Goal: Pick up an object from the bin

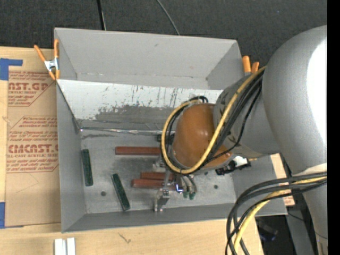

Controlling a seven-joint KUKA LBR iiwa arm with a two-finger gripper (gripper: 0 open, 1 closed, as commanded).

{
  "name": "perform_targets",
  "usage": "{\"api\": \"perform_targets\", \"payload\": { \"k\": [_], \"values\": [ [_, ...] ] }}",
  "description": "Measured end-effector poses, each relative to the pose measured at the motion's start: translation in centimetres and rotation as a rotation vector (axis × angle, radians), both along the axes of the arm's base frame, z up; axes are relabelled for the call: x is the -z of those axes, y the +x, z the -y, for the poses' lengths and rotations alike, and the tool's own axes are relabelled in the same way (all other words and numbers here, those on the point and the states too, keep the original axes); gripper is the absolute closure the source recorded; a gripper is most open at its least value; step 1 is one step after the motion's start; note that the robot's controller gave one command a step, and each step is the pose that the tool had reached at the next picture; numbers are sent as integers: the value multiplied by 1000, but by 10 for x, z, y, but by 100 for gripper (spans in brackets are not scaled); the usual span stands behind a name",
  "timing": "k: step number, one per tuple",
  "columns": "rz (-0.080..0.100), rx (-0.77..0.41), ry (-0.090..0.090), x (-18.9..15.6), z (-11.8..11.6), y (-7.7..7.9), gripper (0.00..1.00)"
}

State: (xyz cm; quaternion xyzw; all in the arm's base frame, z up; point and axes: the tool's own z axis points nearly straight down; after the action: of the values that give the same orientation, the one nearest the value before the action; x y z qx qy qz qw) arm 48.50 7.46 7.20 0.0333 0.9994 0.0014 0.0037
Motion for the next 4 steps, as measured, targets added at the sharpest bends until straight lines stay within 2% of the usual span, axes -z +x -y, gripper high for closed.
{"api": "perform_targets", "payload": {
  "k": [1,3,4],
  "values": [
    [15,127,4,-4,-1,5,100],
    [10,128,2,-7,0,5,100],
    [-7,127,-1,-20,0,2,100]
  ]
}}
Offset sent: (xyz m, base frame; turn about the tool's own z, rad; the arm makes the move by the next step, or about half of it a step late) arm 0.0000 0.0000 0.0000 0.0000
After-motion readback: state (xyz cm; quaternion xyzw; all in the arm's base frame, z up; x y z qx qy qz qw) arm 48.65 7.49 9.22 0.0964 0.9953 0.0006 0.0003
